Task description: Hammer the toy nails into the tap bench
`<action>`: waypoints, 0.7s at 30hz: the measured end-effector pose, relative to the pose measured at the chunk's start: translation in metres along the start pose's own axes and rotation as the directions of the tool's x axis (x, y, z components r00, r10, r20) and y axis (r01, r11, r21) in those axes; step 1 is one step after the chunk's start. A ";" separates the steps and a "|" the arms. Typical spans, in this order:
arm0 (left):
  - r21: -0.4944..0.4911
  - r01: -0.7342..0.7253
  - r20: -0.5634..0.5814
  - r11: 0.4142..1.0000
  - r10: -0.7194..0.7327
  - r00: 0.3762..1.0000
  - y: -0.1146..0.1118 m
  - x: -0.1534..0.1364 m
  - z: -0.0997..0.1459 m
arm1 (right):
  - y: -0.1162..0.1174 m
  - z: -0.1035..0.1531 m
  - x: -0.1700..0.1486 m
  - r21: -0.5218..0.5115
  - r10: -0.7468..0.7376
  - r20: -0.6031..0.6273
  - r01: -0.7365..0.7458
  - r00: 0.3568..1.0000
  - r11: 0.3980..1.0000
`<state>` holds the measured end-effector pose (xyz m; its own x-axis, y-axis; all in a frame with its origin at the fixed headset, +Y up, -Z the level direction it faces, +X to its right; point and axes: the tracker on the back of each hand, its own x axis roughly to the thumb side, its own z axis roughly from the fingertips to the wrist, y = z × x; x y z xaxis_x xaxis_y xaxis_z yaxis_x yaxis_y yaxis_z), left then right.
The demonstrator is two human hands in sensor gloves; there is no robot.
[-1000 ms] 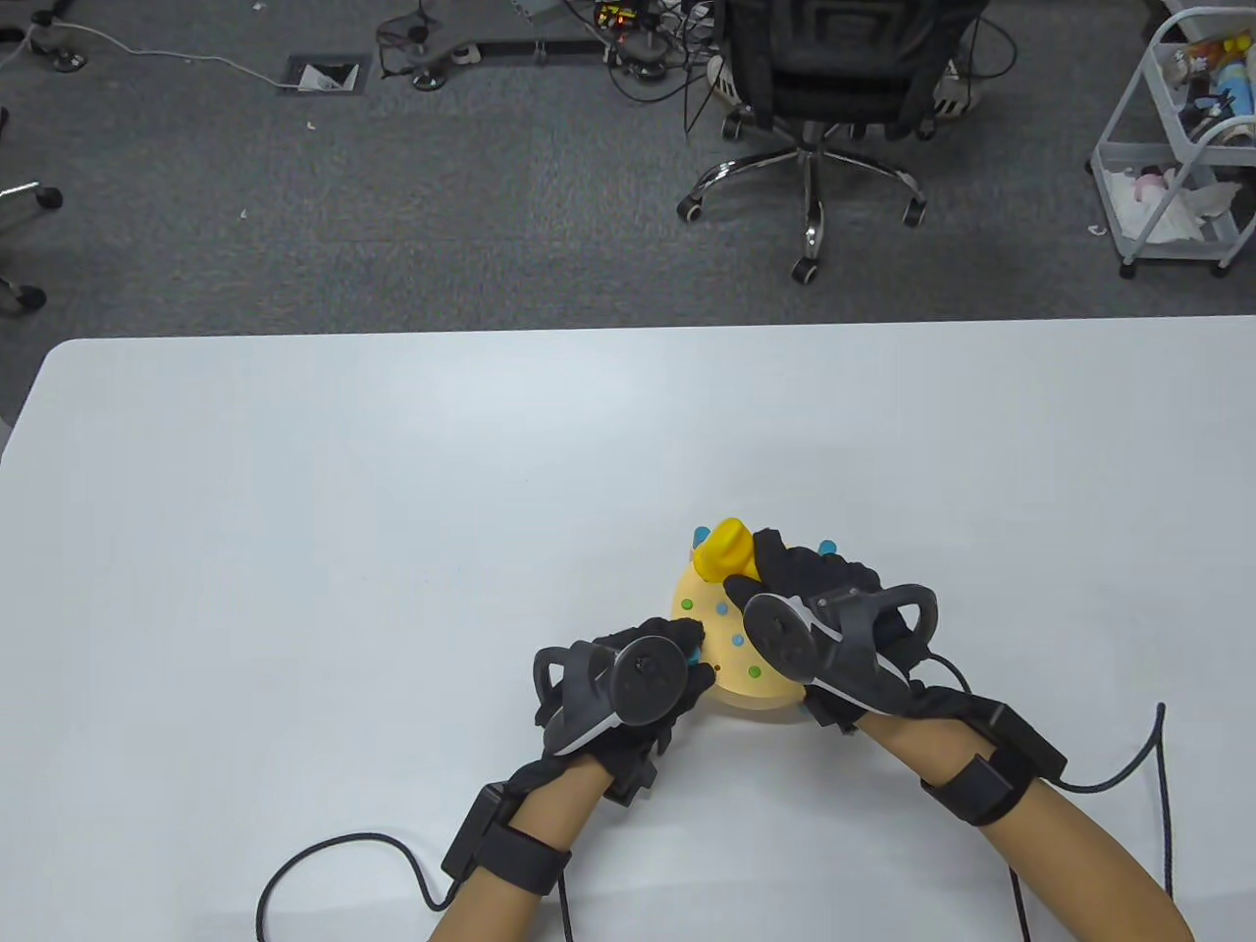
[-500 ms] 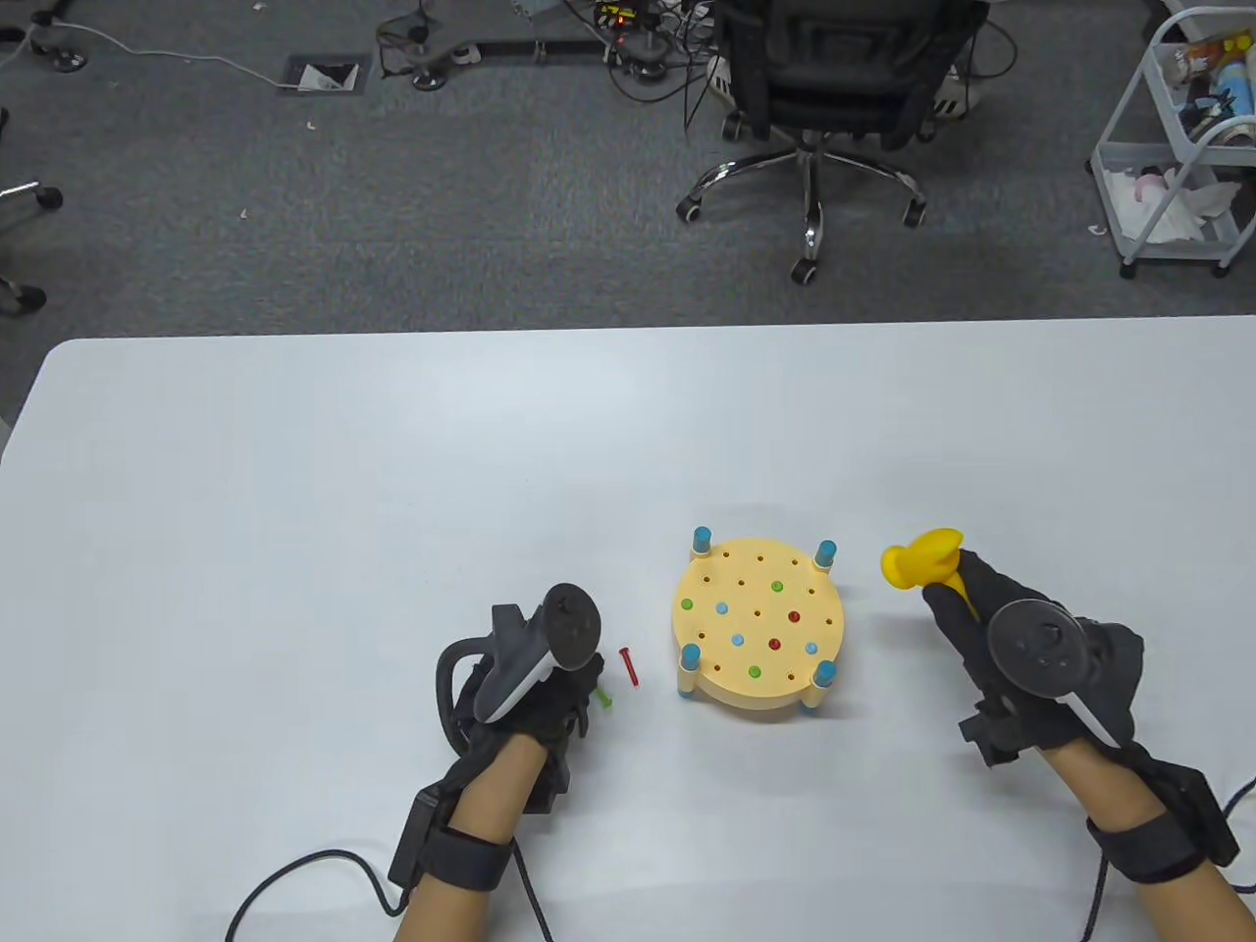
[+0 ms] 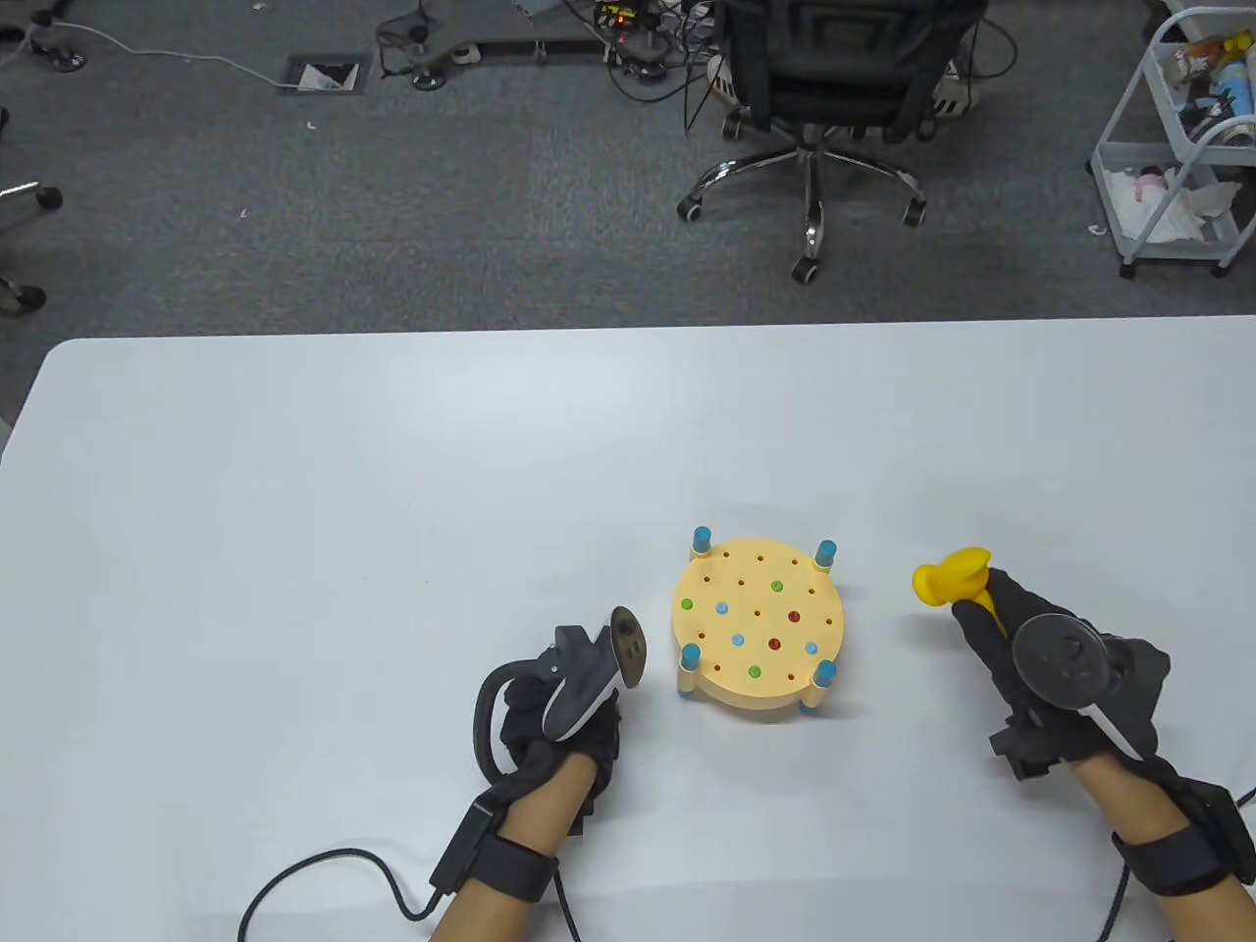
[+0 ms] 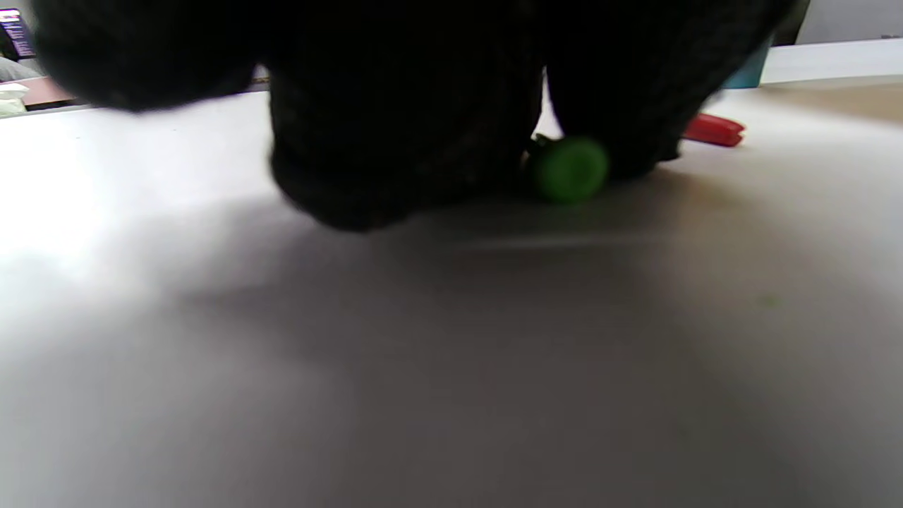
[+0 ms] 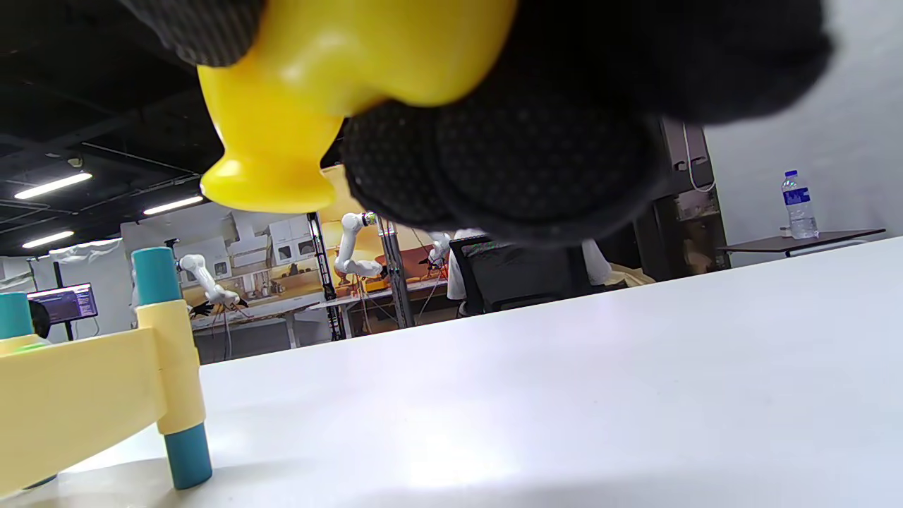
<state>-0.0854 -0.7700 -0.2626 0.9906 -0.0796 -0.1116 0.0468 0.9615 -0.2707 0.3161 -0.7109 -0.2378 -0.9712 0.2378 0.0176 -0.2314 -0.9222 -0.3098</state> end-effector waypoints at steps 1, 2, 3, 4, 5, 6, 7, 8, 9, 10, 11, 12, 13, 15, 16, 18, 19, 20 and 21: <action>0.010 -0.007 0.002 1.000 0.007 1.000 -0.001 0.000 0.001 | 0.001 0.000 0.000 0.004 -0.002 0.000 0.002 1.000 1.000; 0.020 0.001 -0.002 1.000 -0.001 1.000 -0.002 0.001 0.002 | 0.001 0.001 0.000 0.007 -0.004 0.000 0.004 1.000 1.000; 0.022 0.008 0.001 1.000 -0.008 1.000 -0.002 0.003 0.002 | 0.001 0.001 0.001 0.008 -0.004 0.000 0.004 1.000 1.000; 0.019 0.026 -0.006 0.999 -0.026 1.000 -0.003 0.005 0.003 | 0.001 0.001 0.001 0.009 -0.004 -0.001 0.004 1.000 1.000; 0.016 0.032 -0.006 0.999 -0.032 0.999 -0.004 0.006 0.003 | 0.002 0.001 0.001 0.010 -0.003 -0.001 0.003 1.000 1.000; 0.019 0.051 -0.004 0.999 -0.051 0.999 -0.006 0.008 0.002 | 0.002 0.001 0.001 0.012 -0.001 -0.002 0.001 1.000 1.000; -0.005 0.071 0.007 0.997 -0.071 0.997 -0.007 0.008 0.000 | 0.002 0.002 0.002 0.012 -0.002 -0.001 0.002 1.000 1.000; -0.017 0.070 0.005 0.997 -0.070 0.998 -0.007 0.009 -0.001 | 0.002 0.002 0.002 0.013 -0.004 -0.001 0.004 1.000 1.000; -0.028 0.064 0.009 0.998 -0.063 0.998 -0.008 0.008 -0.001 | 0.002 0.002 0.002 0.015 -0.005 -0.001 0.005 1.000 1.000; -0.036 0.052 0.016 0.998 -0.052 0.999 -0.009 0.006 -0.001 | 0.002 0.002 0.002 0.014 -0.008 0.000 0.008 1.000 1.000; -0.038 0.035 0.013 0.999 -0.034 0.999 -0.008 0.004 0.000 | 0.002 0.002 0.002 0.013 -0.010 0.000 0.010 1.000 1.000; -0.041 0.028 0.020 0.999 -0.027 0.999 -0.009 0.003 -0.001 | 0.003 0.002 0.002 0.014 -0.010 0.000 0.010 1.000 1.000; -0.043 0.026 0.030 0.999 -0.024 0.999 -0.008 0.000 -0.001 | 0.003 0.002 0.002 0.016 -0.010 0.000 0.010 1.000 1.000; 0.008 -0.016 0.055 1.000 0.016 0.998 -0.003 -0.006 0.001 | 0.003 0.001 0.002 0.019 -0.012 -0.001 0.012 1.000 1.000; 0.046 -0.053 0.049 0.998 0.051 0.998 0.001 -0.009 0.002 | 0.003 0.001 0.002 0.022 -0.013 -0.002 0.013 1.000 1.000; 0.106 -0.130 0.069 0.986 0.123 0.990 0.016 -0.016 0.006 | 0.004 0.001 0.001 0.028 -0.018 -0.006 0.018 1.000 0.999; 0.114 -0.152 0.072 0.982 0.144 0.987 0.022 -0.018 0.008 | 0.004 0.000 0.001 0.031 -0.020 -0.008 0.020 1.000 0.999; 0.122 -0.190 0.107 0.974 0.177 0.978 0.031 -0.020 0.012 | 0.004 0.000 0.001 0.034 -0.024 -0.010 0.024 1.000 0.999; 0.126 -0.214 0.118 0.969 0.199 0.973 0.038 -0.021 0.015 | 0.004 0.000 0.000 0.035 -0.027 -0.012 0.027 1.000 0.999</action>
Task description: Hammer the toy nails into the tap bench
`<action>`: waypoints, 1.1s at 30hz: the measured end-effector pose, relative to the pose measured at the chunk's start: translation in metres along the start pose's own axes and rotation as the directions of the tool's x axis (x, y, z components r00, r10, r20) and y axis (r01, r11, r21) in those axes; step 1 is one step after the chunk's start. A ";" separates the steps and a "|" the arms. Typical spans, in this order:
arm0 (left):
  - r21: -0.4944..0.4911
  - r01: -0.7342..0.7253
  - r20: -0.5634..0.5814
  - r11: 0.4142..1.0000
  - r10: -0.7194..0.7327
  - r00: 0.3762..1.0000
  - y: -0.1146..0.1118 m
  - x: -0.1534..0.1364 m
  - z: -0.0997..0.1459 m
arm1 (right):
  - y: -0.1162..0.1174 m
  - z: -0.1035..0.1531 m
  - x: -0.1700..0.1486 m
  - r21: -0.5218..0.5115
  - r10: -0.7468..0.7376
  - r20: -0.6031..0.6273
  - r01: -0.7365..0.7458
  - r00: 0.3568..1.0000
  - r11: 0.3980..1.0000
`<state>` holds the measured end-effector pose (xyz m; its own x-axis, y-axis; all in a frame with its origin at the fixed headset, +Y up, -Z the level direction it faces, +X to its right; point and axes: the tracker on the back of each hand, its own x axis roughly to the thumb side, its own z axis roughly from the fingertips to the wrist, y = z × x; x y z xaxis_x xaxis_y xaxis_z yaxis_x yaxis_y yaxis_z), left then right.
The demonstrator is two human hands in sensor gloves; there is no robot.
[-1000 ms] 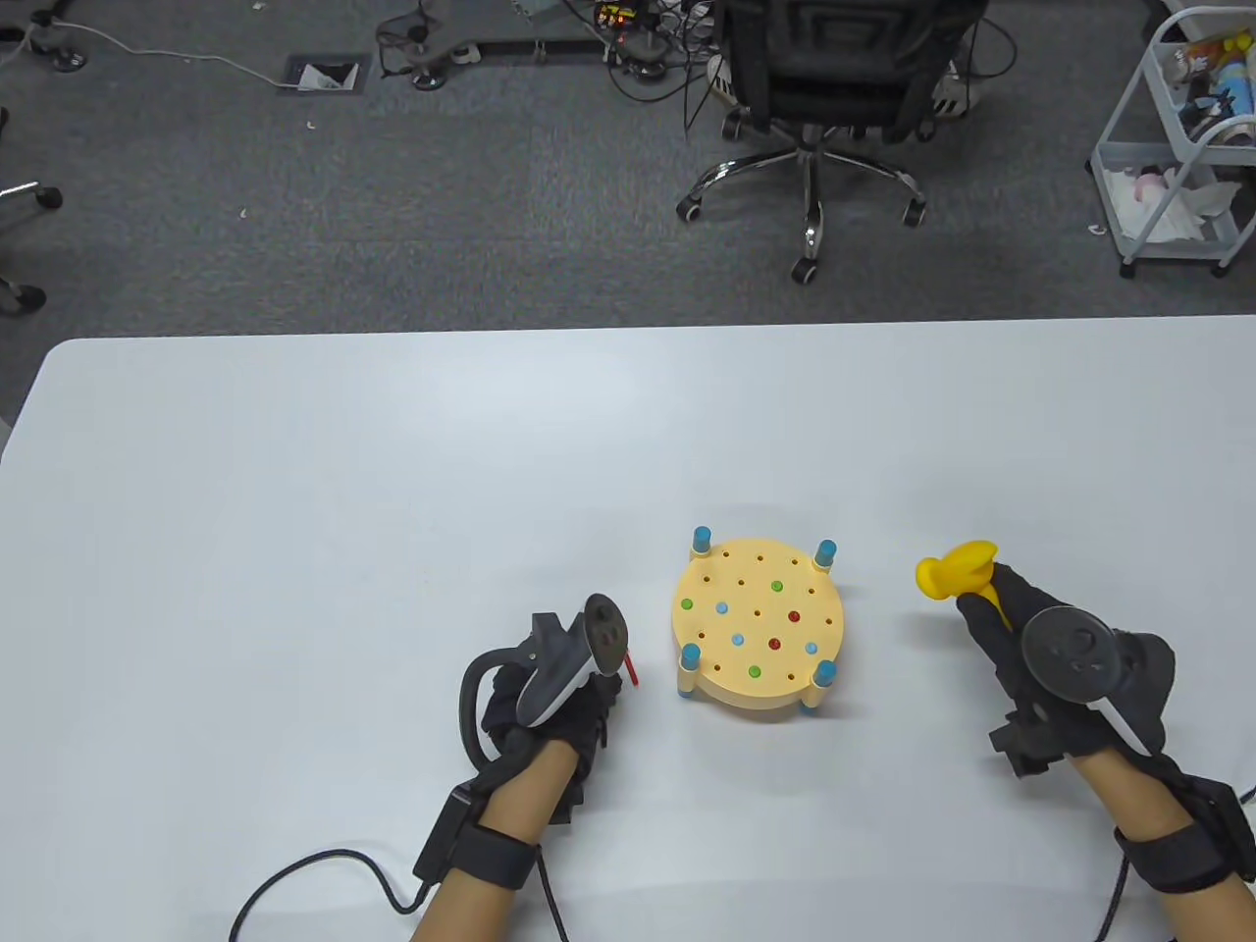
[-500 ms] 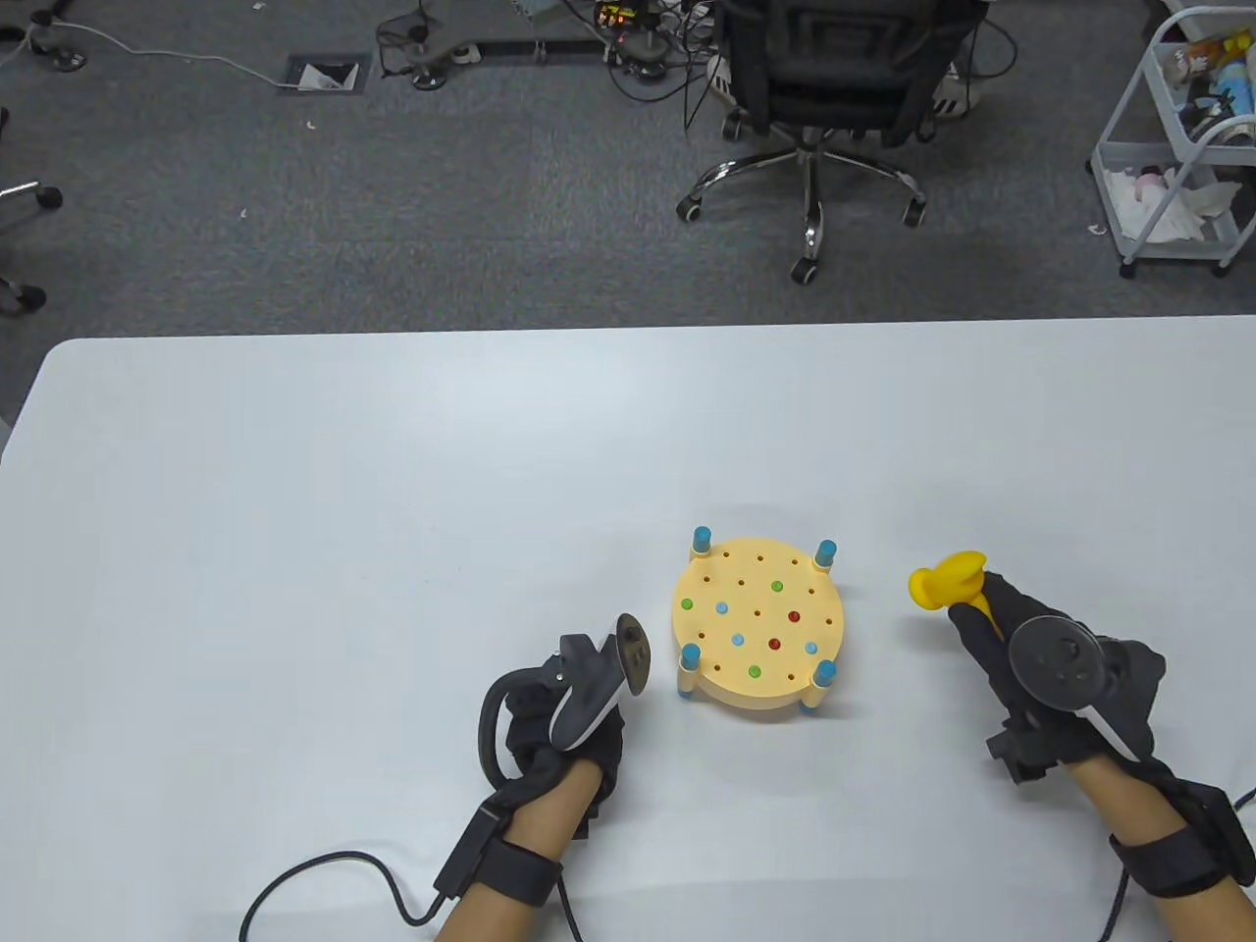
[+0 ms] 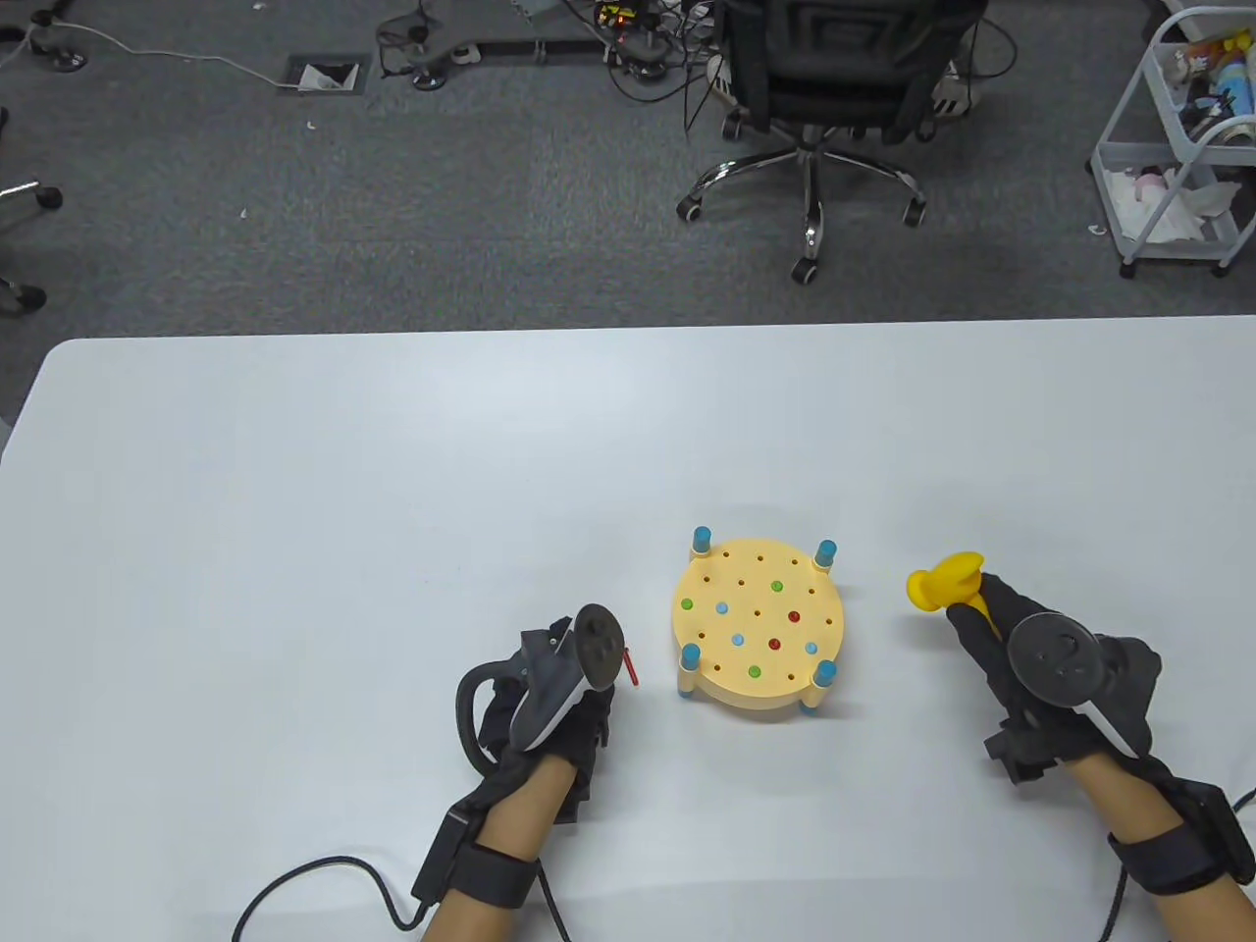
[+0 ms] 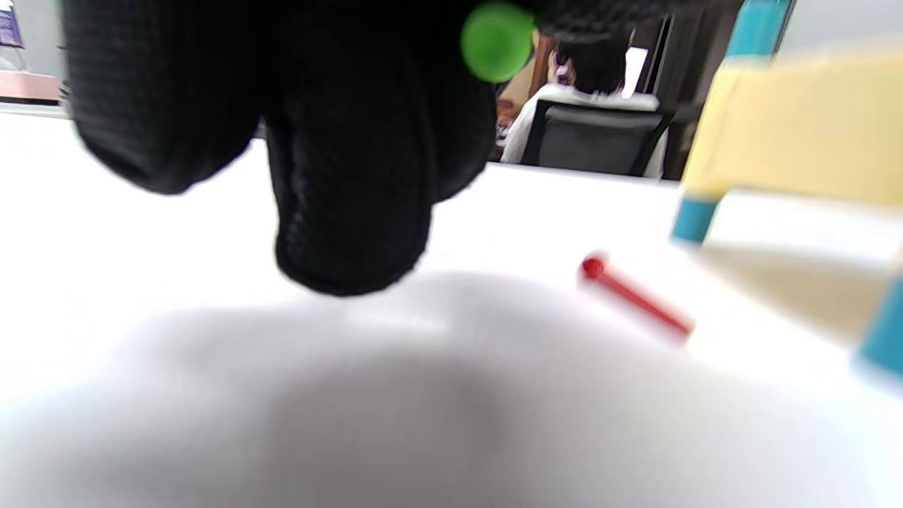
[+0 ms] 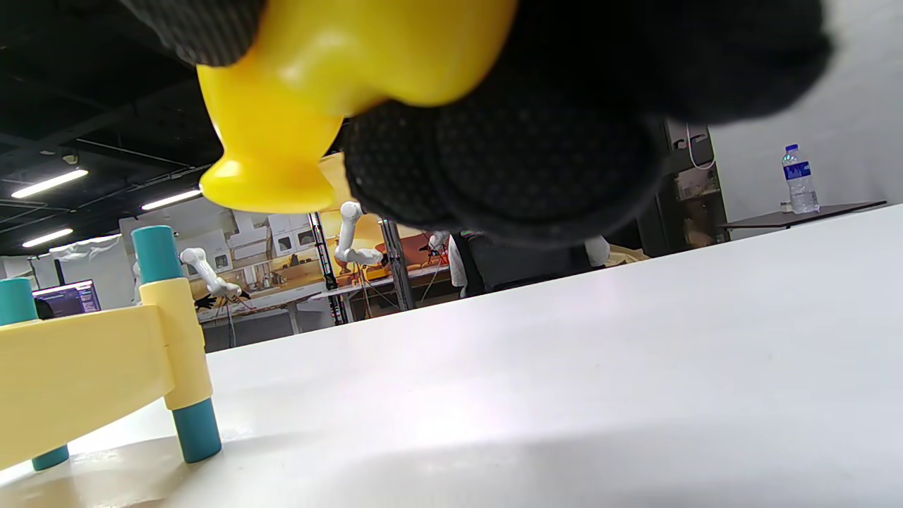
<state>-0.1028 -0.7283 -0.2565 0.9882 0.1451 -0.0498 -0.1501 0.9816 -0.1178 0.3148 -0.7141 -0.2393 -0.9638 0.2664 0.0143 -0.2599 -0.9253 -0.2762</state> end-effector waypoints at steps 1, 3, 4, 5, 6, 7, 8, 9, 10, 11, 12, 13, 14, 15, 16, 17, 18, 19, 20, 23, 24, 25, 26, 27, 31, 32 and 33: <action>0.027 -0.052 0.042 0.998 0.051 0.998 0.011 0.003 0.004 | 0.000 -0.001 0.000 0.000 -0.008 -0.003 0.008 1.000 1.000; 0.050 -0.097 0.104 0.994 0.091 0.990 0.025 0.010 0.009 | -0.001 -0.001 0.000 0.003 -0.019 -0.005 0.019 1.000 1.000; 0.100 -0.126 0.169 0.987 0.108 0.980 0.033 0.018 0.012 | -0.001 -0.001 0.000 0.003 -0.023 -0.005 0.023 1.000 1.000; 0.121 -0.139 0.241 0.983 0.107 0.965 0.038 0.025 0.013 | -0.001 -0.001 0.000 0.005 -0.024 -0.002 0.024 1.000 1.000; 0.149 -0.139 0.295 0.979 0.090 0.951 0.043 0.034 0.013 | 0.000 -0.001 0.001 0.007 -0.021 0.003 0.021 1.000 1.000; 0.158 -0.136 0.325 0.978 0.079 0.942 0.045 0.042 0.014 | 0.000 0.000 0.002 0.008 -0.019 0.008 0.019 1.000 1.000; 0.172 -0.130 0.370 0.976 0.059 0.927 0.048 0.053 0.014 | 0.001 0.000 0.002 0.010 -0.017 0.014 0.017 1.000 1.000; 0.187 -0.123 0.405 0.975 0.038 0.914 0.050 0.065 0.015 | 0.001 0.000 0.003 0.013 -0.018 0.019 0.018 1.000 1.000; 0.196 -0.113 0.438 0.974 0.016 0.899 0.051 0.075 0.016 | 0.002 0.000 0.004 0.017 -0.021 0.023 0.021 1.000 1.000; 0.212 -0.092 0.453 0.973 -0.014 0.892 0.051 0.088 0.016 | 0.002 0.000 0.004 0.021 -0.025 0.028 0.024 0.999 0.999; 0.213 -0.069 0.460 0.975 -0.037 0.887 0.051 0.097 0.016 | 0.003 0.000 0.005 0.024 -0.027 0.032 0.027 0.999 0.999; 0.206 -0.031 0.475 0.978 -0.073 0.877 0.051 0.110 0.015 | 0.004 0.001 0.005 0.029 -0.029 0.037 0.028 0.999 0.999; 0.212 0.000 0.486 0.977 -0.105 0.867 0.050 0.121 0.013 | 0.005 0.001 0.005 0.034 -0.028 0.041 0.027 0.999 0.999; 0.219 0.026 0.485 0.975 -0.132 0.865 0.049 0.131 0.010 | 0.005 0.001 0.005 0.037 -0.027 0.045 0.026 0.999 0.999; 0.219 0.064 0.472 0.974 -0.163 0.866 0.048 0.140 0.007 | 0.006 0.001 0.005 0.041 -0.029 0.049 0.027 0.998 0.999; 0.212 0.099 0.464 0.972 -0.189 0.866 0.047 0.146 0.005 | 0.006 0.001 0.005 0.043 -0.030 0.050 0.027 0.998 0.999; 0.204 0.153 0.444 0.967 -0.231 0.866 0.045 0.156 0.001 | 0.006 0.001 0.006 0.047 -0.032 0.053 0.030 0.998 0.998; 0.207 0.183 0.429 0.961 -0.258 0.866 0.044 0.161 -0.002 | 0.006 0.001 0.006 0.050 -0.035 0.054 0.032 0.998 0.998; 0.212 0.240 0.399 0.947 -0.308 0.864 0.042 0.168 -0.006 | 0.007 0.001 0.006 0.053 -0.037 0.055 0.034 0.998 0.998; 0.247 0.389 0.344 0.888 -0.455 0.821 0.034 0.183 -0.014 | 0.007 0.001 0.006 0.059 -0.038 0.059 0.034 0.998 0.998; 0.253 0.419 0.334 0.872 -0.485 0.808 0.032 0.185 -0.016 | 0.007 0.001 0.006 0.060 -0.038 0.060 0.034 0.997 0.998; 0.253 0.451 0.321 0.856 -0.514 0.795 0.029 0.188 -0.019 | 0.007 0.001 0.006 0.062 -0.038 0.061 0.034 0.997 0.998; 0.242 0.472 0.314 0.848 -0.529 0.789 0.026 0.190 -0.021 | 0.008 0.001 0.006 0.064 -0.037 0.063 0.033 0.997 0.997; 0.227 0.480 0.309 0.848 -0.530 0.790 0.023 0.191 -0.023 | 0.008 0.001 0.007 0.064 -0.037 0.064 0.033 0.997 0.997; 0.177 0.467 0.297 0.866 -0.500 0.813 0.022 0.191 -0.026 | 0.009 0.001 0.008 0.067 -0.033 0.073 0.028 0.997 0.997; 0.178 0.465 0.290 0.867 -0.498 0.818 0.021 0.191 -0.027 | 0.009 0.001 0.008 0.069 -0.032 0.075 0.027 0.997 0.997; 0.181 0.460 0.284 0.869 -0.494 0.822 0.022 0.191 -0.027 | 0.010 0.001 0.008 0.070 -0.031 0.077 0.026 0.997 0.997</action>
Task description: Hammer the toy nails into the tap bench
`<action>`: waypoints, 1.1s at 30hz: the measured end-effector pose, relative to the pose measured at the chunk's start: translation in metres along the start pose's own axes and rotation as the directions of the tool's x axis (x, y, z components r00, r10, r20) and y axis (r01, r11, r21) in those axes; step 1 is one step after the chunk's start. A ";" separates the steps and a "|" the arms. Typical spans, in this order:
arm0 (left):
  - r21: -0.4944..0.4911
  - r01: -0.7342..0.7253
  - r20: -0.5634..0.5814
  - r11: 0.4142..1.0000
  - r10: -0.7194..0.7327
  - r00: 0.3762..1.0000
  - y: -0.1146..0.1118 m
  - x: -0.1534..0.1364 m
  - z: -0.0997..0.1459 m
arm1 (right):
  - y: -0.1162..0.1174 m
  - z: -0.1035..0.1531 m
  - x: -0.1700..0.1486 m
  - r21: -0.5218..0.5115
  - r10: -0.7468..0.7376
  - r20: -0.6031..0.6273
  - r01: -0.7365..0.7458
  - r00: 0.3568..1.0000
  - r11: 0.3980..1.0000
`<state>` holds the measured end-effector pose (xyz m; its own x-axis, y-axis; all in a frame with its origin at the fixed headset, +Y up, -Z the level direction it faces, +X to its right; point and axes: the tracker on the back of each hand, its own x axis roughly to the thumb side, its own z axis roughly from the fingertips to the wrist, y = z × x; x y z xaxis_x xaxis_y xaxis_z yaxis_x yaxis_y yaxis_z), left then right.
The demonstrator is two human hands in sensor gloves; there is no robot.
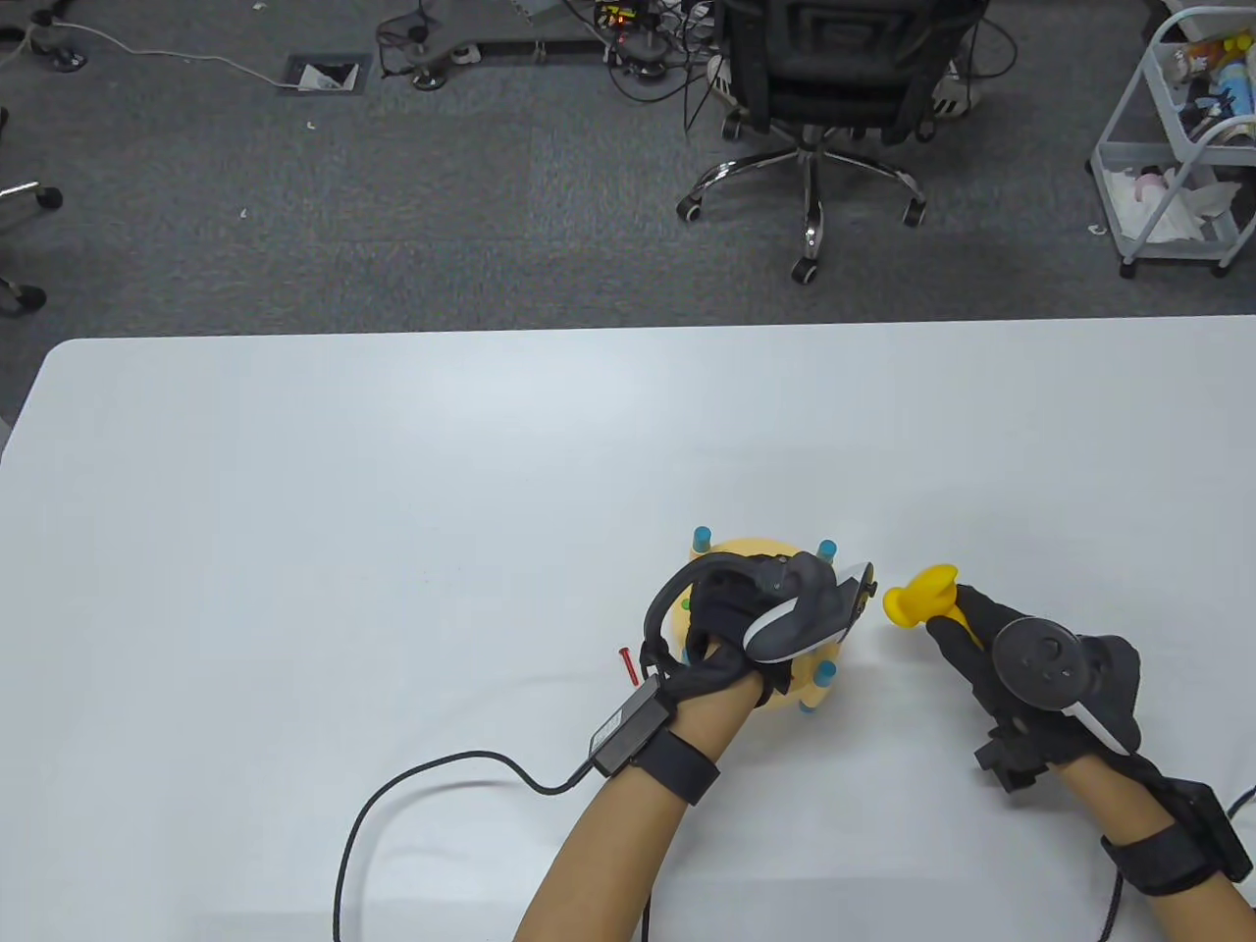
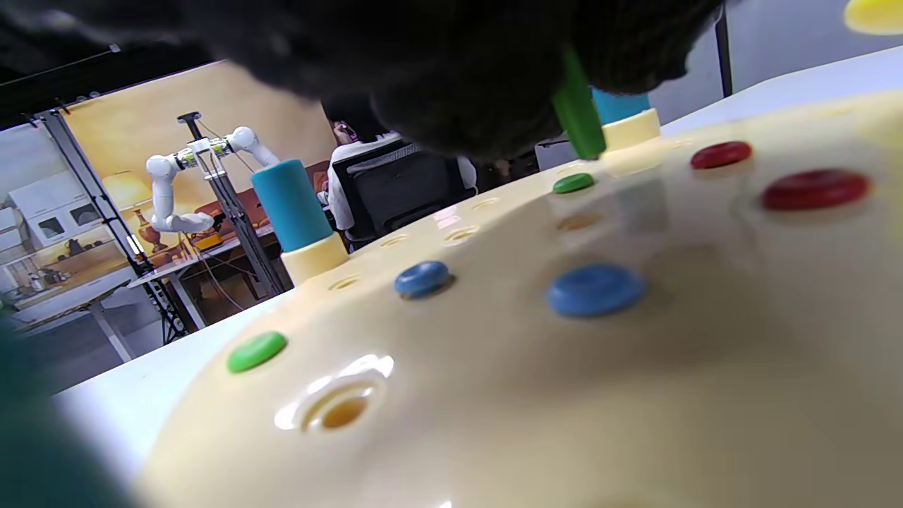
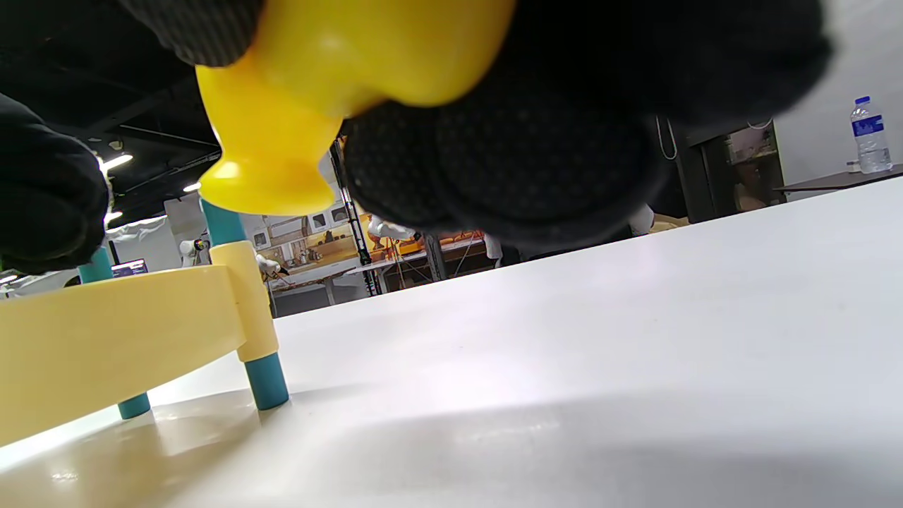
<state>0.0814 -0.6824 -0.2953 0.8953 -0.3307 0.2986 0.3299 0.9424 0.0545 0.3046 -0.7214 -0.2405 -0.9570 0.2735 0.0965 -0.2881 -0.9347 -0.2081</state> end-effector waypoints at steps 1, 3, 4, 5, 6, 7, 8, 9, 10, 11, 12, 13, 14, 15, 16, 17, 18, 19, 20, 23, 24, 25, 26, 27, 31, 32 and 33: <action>0.004 -0.007 -0.012 1.000 0.007 1.000 0.000 -0.001 0.001 | 0.000 0.000 0.000 0.000 0.001 0.001 -0.001 1.000 1.000; -0.001 -0.022 -0.026 1.000 0.022 0.999 0.000 -0.004 0.002 | 0.001 0.000 0.000 0.003 0.003 0.002 -0.003 1.000 1.000; -0.002 -0.036 -0.032 0.999 0.036 0.999 -0.001 -0.005 0.001 | 0.001 0.000 0.000 0.005 0.003 0.002 -0.003 1.000 1.000; -0.007 -0.045 -0.033 0.999 0.044 0.998 -0.002 -0.006 0.001 | 0.002 0.000 0.000 0.007 0.003 0.002 -0.003 1.000 1.000; -0.021 -0.059 -0.031 0.998 0.058 0.998 -0.004 -0.007 0.000 | 0.002 0.000 0.000 0.008 0.004 0.002 -0.004 1.000 1.000; -0.024 -0.074 -0.035 0.997 0.073 0.997 -0.005 -0.008 -0.001 | 0.002 0.000 0.001 0.010 0.006 0.003 -0.006 1.000 1.000; -0.024 -0.080 -0.036 0.997 0.079 0.996 -0.006 -0.009 -0.001 | 0.002 0.000 0.001 0.011 0.006 0.003 -0.006 1.000 1.000; -0.029 -0.084 -0.035 0.996 0.083 0.996 -0.007 -0.009 -0.002 | 0.002 0.000 0.001 0.011 0.007 0.003 -0.007 1.000 1.000; -0.035 -0.084 -0.033 0.996 0.083 0.996 -0.008 -0.009 -0.002 | 0.002 0.000 0.001 0.011 0.007 0.004 -0.007 1.000 1.000; -0.039 -0.084 -0.033 0.996 0.083 0.996 -0.008 -0.010 -0.002 | 0.003 0.000 0.001 0.012 0.008 0.004 -0.008 1.000 1.000; -0.040 -0.082 -0.034 0.996 0.080 0.996 -0.009 -0.010 -0.002 | 0.003 0.000 0.001 0.013 0.008 0.004 -0.009 1.000 1.000; -0.042 -0.077 -0.031 0.996 0.075 0.997 -0.010 -0.008 -0.004 | 0.003 0.000 0.001 0.013 0.009 0.005 -0.009 1.000 1.000; -0.041 -0.078 -0.031 0.996 0.077 0.997 -0.010 -0.009 -0.004 | 0.003 0.000 0.001 0.014 0.009 0.005 -0.009 1.000 1.000; -0.038 -0.085 -0.030 0.996 0.083 0.996 -0.010 -0.009 -0.004 | 0.004 0.000 0.001 0.015 0.010 0.005 -0.010 1.000 1.000; -0.041 -0.086 -0.030 0.995 0.085 0.996 -0.010 -0.009 -0.005 | 0.004 0.000 0.001 0.016 0.010 0.005 -0.011 1.000 1.000; -0.042 -0.086 -0.031 0.995 0.085 0.996 -0.011 -0.008 -0.005 | 0.004 0.000 0.001 0.017 0.011 0.005 -0.011 1.000 1.000; -0.042 -0.086 -0.032 0.995 0.085 0.996 -0.011 -0.008 -0.005 | 0.004 0.000 0.001 0.017 0.011 0.006 -0.011 1.000 1.000; -0.041 -0.085 -0.032 0.996 0.084 0.996 -0.011 -0.008 -0.005 | 0.004 0.000 0.001 0.017 0.011 0.007 -0.011 1.000 1.000; -0.037 -0.082 -0.039 0.996 0.081 0.996 -0.011 -0.008 -0.005 | 0.004 0.000 0.001 0.017 0.010 0.007 -0.011 1.000 1.000; -0.021 -0.068 -0.051 0.997 0.067 0.996 -0.011 -0.008 -0.004 | 0.005 0.000 0.001 0.019 0.010 0.010 -0.010 1.000 1.000; -0.016 -0.063 -0.056 0.998 0.062 0.997 -0.011 -0.008 -0.004 | 0.005 0.000 0.001 0.021 0.010 0.010 -0.010 1.000 1.000; -0.012 -0.056 -0.063 0.998 0.056 0.996 -0.011 -0.007 -0.004 | 0.005 0.001 0.001 0.021 0.010 0.011 -0.010 1.000 1.000; -0.011 -0.051 -0.063 0.999 0.050 0.997 -0.011 -0.007 -0.004 | 0.006 0.001 0.001 0.022 0.011 0.011 -0.011 1.000 1.000; -0.011 -0.047 -0.066 0.999 0.046 0.997 -0.011 -0.006 -0.003 | 0.006 0.001 0.001 0.024 0.012 0.012 -0.012 1.000 1.000; -0.010 -0.024 -0.078 1.000 0.024 0.997 -0.010 -0.005 -0.002 | 0.006 0.001 0.002 0.025 0.012 0.014 -0.012 1.000 1.000; -0.009 -0.028 -0.077 1.000 0.028 0.997 -0.010 -0.006 -0.002 | 0.006 0.001 0.002 0.025 0.011 0.014 -0.011 1.000 1.000; -0.007 -0.038 -0.079 0.999 0.037 0.996 -0.009 -0.007 -0.002 | 0.006 0.001 0.002 0.026 0.010 0.013 -0.011 1.000 1.000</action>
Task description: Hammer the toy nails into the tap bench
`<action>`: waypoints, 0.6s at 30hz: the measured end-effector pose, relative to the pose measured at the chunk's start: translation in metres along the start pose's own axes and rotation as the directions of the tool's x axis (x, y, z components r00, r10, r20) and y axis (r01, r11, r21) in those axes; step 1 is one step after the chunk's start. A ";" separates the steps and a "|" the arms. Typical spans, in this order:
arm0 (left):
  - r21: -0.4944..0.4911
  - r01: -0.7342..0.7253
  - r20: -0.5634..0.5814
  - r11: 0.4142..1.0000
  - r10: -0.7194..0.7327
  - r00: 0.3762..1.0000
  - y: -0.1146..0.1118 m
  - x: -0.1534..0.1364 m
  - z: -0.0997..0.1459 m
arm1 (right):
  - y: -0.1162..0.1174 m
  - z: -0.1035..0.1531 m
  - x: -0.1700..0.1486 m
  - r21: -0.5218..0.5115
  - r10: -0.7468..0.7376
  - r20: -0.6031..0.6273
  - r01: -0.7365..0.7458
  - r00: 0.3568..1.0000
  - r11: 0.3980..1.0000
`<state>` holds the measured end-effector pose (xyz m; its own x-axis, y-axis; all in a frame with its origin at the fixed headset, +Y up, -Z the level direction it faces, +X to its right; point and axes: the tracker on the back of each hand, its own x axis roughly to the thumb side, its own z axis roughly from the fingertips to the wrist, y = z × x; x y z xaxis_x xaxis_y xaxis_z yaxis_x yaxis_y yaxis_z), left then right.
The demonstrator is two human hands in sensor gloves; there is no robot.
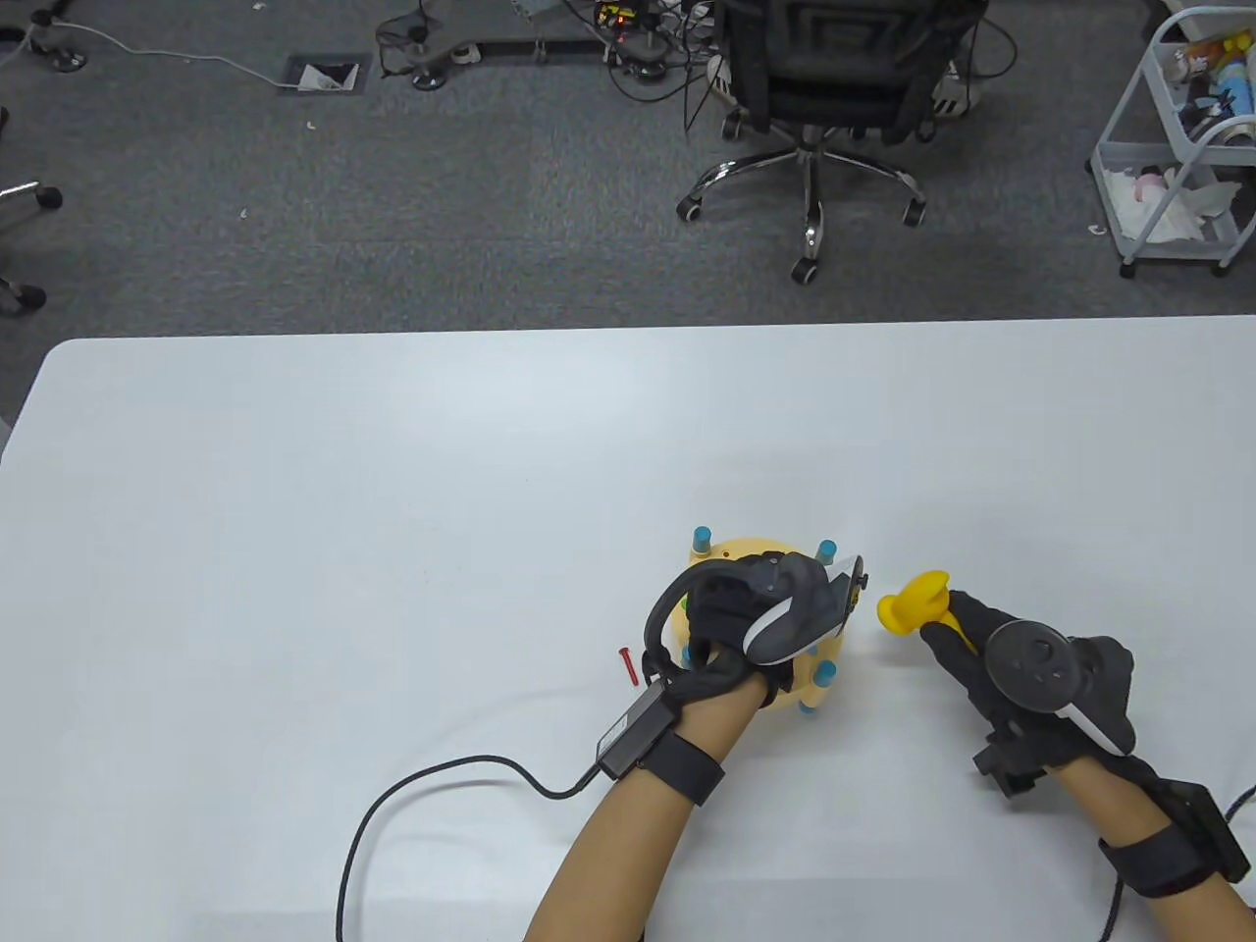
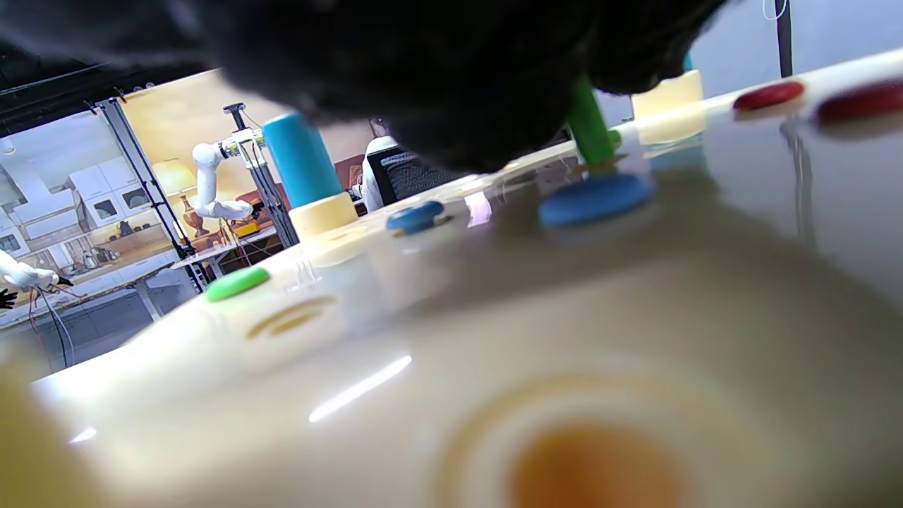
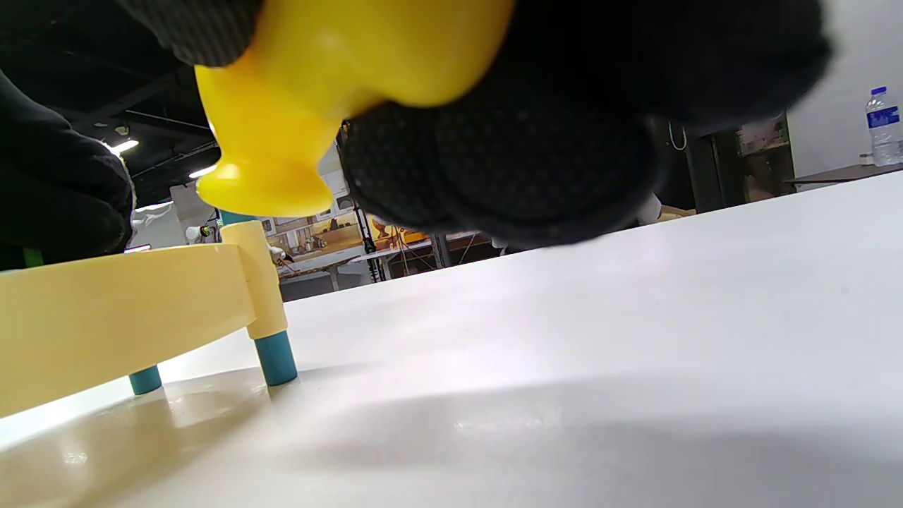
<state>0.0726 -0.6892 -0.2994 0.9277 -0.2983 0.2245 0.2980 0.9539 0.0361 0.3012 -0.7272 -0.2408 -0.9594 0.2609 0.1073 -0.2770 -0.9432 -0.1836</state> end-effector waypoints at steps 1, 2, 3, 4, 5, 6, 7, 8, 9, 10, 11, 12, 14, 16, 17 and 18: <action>0.002 -0.015 -0.005 1.000 0.015 1.000 0.001 -0.002 0.000 | 0.000 0.000 0.000 0.001 -0.001 -0.001 0.001 1.000 1.000; 0.004 -0.023 -0.006 1.000 0.023 1.000 0.003 -0.003 0.001 | 0.000 0.000 0.000 0.001 -0.002 -0.001 0.002 1.000 1.000; 0.002 -0.027 -0.009 1.000 0.027 1.000 0.004 -0.004 0.001 | 0.000 0.000 0.000 0.001 -0.001 -0.001 0.001 1.000 1.000; -0.004 -0.030 -0.011 1.000 0.030 0.999 0.005 -0.004 0.000 | 0.000 0.000 0.000 0.002 -0.001 -0.002 0.001 1.000 1.000; -0.008 -0.033 -0.014 0.999 0.033 0.999 0.005 -0.004 -0.001 | 0.000 0.000 0.000 0.002 -0.001 -0.002 0.001 1.000 1.000; -0.020 -0.036 -0.017 0.999 0.035 0.999 0.005 -0.003 -0.001 | 0.000 0.000 0.000 0.002 -0.001 -0.002 0.001 1.000 1.000; -0.027 -0.040 -0.022 0.999 0.039 0.999 0.006 -0.002 -0.002 | 0.000 0.000 0.000 0.002 -0.001 -0.002 0.001 1.000 1.000; -0.036 -0.043 -0.027 0.998 0.042 0.999 0.006 0.000 -0.002 | 0.000 0.000 0.000 0.002 -0.001 -0.002 0.001 1.000 1.000; -0.045 -0.038 -0.025 0.998 0.036 0.999 0.005 0.001 -0.002 | 0.000 0.000 0.000 0.002 -0.001 -0.002 0.001 1.000 1.000; -0.050 -0.031 -0.027 0.998 0.030 0.999 0.004 0.002 -0.002 | 0.000 0.000 0.000 0.002 -0.001 -0.002 0.001 1.000 1.000; -0.058 -0.021 -0.028 0.998 0.019 0.999 0.003 0.003 -0.003 | 0.000 0.000 0.000 0.002 -0.001 -0.002 0.001 1.000 1.000; -0.065 -0.014 -0.030 0.998 0.012 0.999 0.002 0.004 -0.003 | 0.000 0.000 0.000 0.002 -0.001 -0.002 0.001 1.000 1.000; -0.073 -0.022 -0.037 0.997 0.019 0.999 0.004 0.003 -0.003 | 0.001 0.000 -0.001 0.003 -0.002 0.000 0.002 1.000 1.000; -0.081 -0.036 -0.044 0.996 0.032 0.998 0.006 0.001 -0.001 | 0.001 0.000 0.000 0.002 -0.002 0.000 0.002 1.000 1.000; -0.085 -0.032 -0.047 0.996 0.029 0.998 0.006 0.000 -0.001 | 0.001 0.000 0.000 0.003 -0.003 0.001 0.003 1.000 1.000; -0.087 -0.032 -0.046 0.996 0.028 0.999 0.007 0.000 0.001 | 0.001 0.000 0.000 0.002 -0.003 0.001 0.003 1.000 1.000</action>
<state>0.0742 -0.6820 -0.2986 0.9450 -0.2728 0.1803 0.2868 0.9564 -0.0558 0.3013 -0.7277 -0.2413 -0.9586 0.2631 0.1091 -0.2794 -0.9429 -0.1813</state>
